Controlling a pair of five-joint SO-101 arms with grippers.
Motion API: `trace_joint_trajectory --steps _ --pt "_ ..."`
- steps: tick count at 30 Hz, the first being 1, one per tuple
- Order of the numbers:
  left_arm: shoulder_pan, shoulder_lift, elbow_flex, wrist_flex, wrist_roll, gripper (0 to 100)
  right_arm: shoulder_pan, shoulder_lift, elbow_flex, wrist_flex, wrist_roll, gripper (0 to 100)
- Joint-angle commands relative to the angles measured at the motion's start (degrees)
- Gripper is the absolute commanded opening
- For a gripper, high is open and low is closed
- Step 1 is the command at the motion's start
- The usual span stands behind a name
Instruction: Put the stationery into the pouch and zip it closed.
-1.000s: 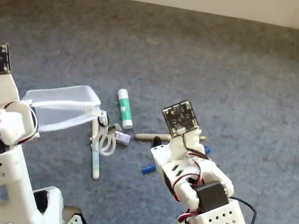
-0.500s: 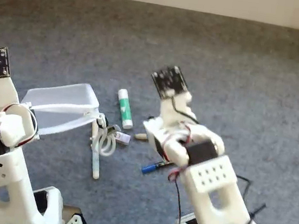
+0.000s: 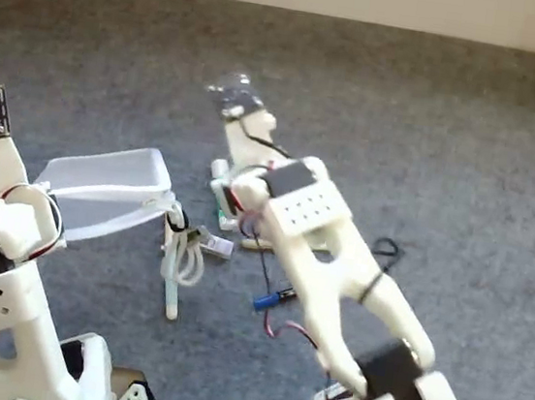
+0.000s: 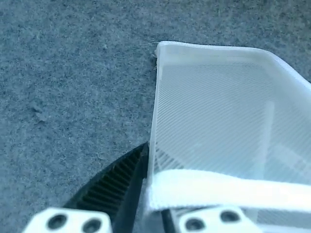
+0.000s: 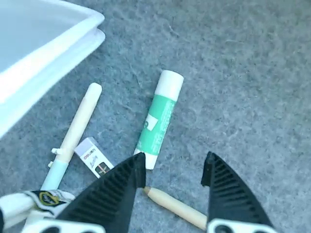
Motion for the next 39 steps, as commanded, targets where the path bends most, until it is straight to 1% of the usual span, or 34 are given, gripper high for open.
trace_joint_trajectory --steps 1,12,17,23,29,34,39 --pt "-1.27 0.57 -0.13 -1.32 0.62 1 -1.71 5.05 -9.1 -1.71 0.18 19.0" --pt "-2.51 0.57 -0.13 -1.32 0.62 1 -1.8 27.65 -28.97 -1.36 0.18 19.0" --pt "-2.42 0.57 -0.13 -1.32 0.62 1 -1.71 34.33 -33.89 -1.27 0.18 19.0" --pt "-2.42 0.57 -0.13 -1.32 0.62 1 -1.71 37.67 -34.86 -1.27 0.18 18.5" --pt "-2.42 0.57 0.31 -1.41 0.62 1 -1.71 38.99 -34.68 -1.27 0.26 9.7" --pt "-2.42 0.57 0.4 -1.41 0.62 1 -1.71 39.08 -34.51 -0.92 0.26 9.1" --pt "-2.42 0.57 0.4 -1.41 0.62 1 -1.54 38.9 -34.95 6.37 0.26 7.8"
